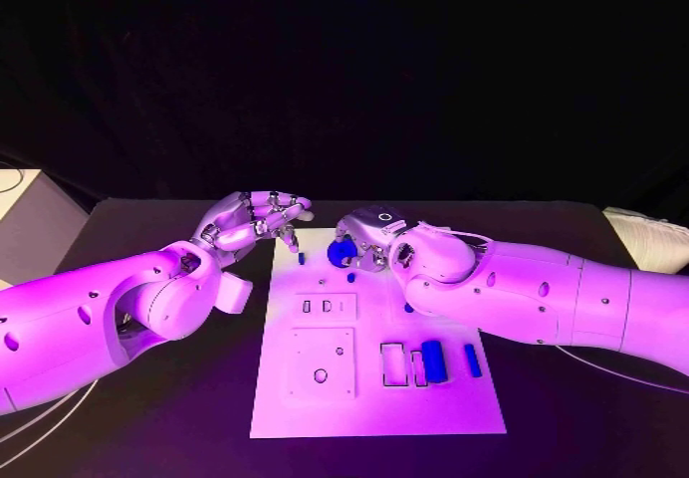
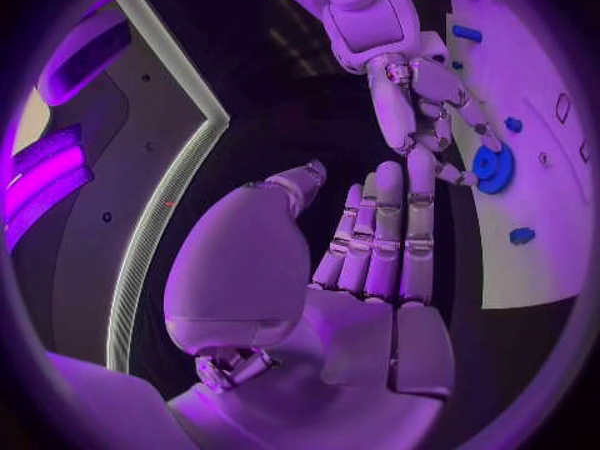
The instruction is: Assemble the parts on the task board
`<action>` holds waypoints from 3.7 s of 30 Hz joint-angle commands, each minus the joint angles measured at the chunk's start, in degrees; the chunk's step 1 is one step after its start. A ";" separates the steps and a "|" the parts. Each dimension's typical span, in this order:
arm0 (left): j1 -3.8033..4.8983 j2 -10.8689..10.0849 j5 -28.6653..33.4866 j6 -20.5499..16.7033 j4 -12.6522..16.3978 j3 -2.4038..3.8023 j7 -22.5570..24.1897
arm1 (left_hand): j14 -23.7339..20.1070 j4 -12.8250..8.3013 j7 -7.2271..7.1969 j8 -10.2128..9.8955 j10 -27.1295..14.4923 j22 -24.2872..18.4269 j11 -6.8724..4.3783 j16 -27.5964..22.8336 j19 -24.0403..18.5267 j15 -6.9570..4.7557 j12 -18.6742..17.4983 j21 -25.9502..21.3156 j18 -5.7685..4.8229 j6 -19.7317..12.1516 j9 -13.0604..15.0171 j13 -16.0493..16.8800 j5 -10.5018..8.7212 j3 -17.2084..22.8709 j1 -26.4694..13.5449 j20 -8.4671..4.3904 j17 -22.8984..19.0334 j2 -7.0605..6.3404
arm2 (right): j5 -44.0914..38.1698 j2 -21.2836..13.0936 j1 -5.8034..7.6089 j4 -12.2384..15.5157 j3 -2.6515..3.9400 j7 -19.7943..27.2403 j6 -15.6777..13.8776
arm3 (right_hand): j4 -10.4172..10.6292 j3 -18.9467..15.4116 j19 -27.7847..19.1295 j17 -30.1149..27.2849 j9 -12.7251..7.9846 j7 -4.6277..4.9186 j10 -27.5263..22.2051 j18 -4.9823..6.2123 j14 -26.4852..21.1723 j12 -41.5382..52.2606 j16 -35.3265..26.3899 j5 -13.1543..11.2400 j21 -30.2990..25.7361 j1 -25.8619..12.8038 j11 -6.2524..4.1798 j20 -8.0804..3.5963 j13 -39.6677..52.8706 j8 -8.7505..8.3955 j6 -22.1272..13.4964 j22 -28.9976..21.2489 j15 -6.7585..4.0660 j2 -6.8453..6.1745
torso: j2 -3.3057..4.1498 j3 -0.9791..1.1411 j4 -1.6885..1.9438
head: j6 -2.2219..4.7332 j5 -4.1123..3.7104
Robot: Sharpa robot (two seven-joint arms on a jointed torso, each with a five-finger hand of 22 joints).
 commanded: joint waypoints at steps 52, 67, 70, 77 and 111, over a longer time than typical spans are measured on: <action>0.06 0.35 0.17 1.04 -0.49 0.03 0.06 | -0.14 -0.08 0.84 -0.30 -0.54 0.30 -0.02 -0.11 -0.87 0.22 0.01 0.76 0.83 -0.38 0.19 0.21 0.26 -0.10 0.20 0.07 -0.12 0.68 | 4.97 -1.12 -0.53 -1.24 -0.29 1.44 4.25 | 0.86 -4.88 1.51 8.06 -1.55 0.32 -0.16 -0.27 4.33 -2.47 -0.42 -3.64 -2.07 -16.91 0.10 0.25 6.24 -5.05 -0.78 9.34 0.54 5.51 | -0.04 0.03 -0.03 | -0.31 -0.26; 0.05 0.24 0.17 0.99 -0.73 0.02 0.09 | -0.14 -0.09 0.87 -0.32 -0.62 0.32 0.00 -0.12 -0.90 0.23 -0.01 0.80 0.83 -0.43 0.19 0.21 0.26 -0.06 0.24 0.07 -0.13 0.73 | 4.68 -4.75 -0.95 2.45 -0.23 1.65 -4.11 | 0.72 -4.79 1.77 8.12 -1.56 0.38 -0.02 -0.37 4.35 -2.31 -0.39 -3.29 -1.72 -16.99 0.12 0.25 6.43 -5.09 -0.70 9.68 0.56 5.31 | -0.07 0.11 -0.08 | -0.20 -0.13; 0.05 0.18 0.17 0.94 -0.86 0.02 0.10 | -0.14 -0.09 0.87 -0.32 -0.62 0.32 0.00 -0.12 -0.90 0.23 -0.01 0.80 0.83 -0.43 0.19 0.21 0.26 -0.06 0.24 0.07 -0.13 0.73 | 5.49 -6.42 -0.97 4.02 -0.02 2.40 -7.67 | 0.68 -4.74 1.82 8.10 -1.57 0.41 0.02 -0.39 4.35 -2.28 -0.39 -3.21 -1.67 -16.94 0.15 0.26 6.47 -5.12 -0.65 9.73 0.57 5.11 | -0.14 0.16 -0.29 | -0.03 -0.06; 0.03 0.21 0.17 0.92 -1.33 0.01 0.16 | -0.14 -0.09 0.87 -0.32 -0.62 0.32 0.00 -0.12 -0.90 0.23 -0.01 0.80 0.83 -0.43 0.19 0.21 0.26 -0.06 0.24 0.07 -0.13 0.73 | 13.46 -11.13 -0.37 7.75 0.66 3.22 -10.16 | 0.52 -4.41 1.69 7.96 -1.62 0.60 -0.04 -0.34 4.32 -2.40 -0.46 -3.00 -1.86 -16.41 0.30 0.32 6.37 -5.28 -0.62 9.60 0.69 4.53 | -0.40 0.29 -0.73 | 0.45 -0.02; -0.14 0.33 -0.52 2.29 -1.85 -0.05 0.13 | -0.38 -0.43 0.74 -0.06 0.21 0.49 -0.18 -0.50 -1.49 0.15 0.91 1.12 0.87 -0.23 0.48 0.70 0.26 -0.04 0.57 0.10 -0.32 0.65 | 24.40 -24.12 -0.69 0.39 0.74 21.19 -1.07 | -4.98 0.43 2.74 9.31 -2.19 0.39 0.54 -0.76 4.61 -1.81 0.23 -3.14 -0.54 -4.32 0.10 0.20 7.31 -7.22 -0.92 11.17 0.47 -1.40 | -0.57 0.51 -1.30 | 0.98 -1.53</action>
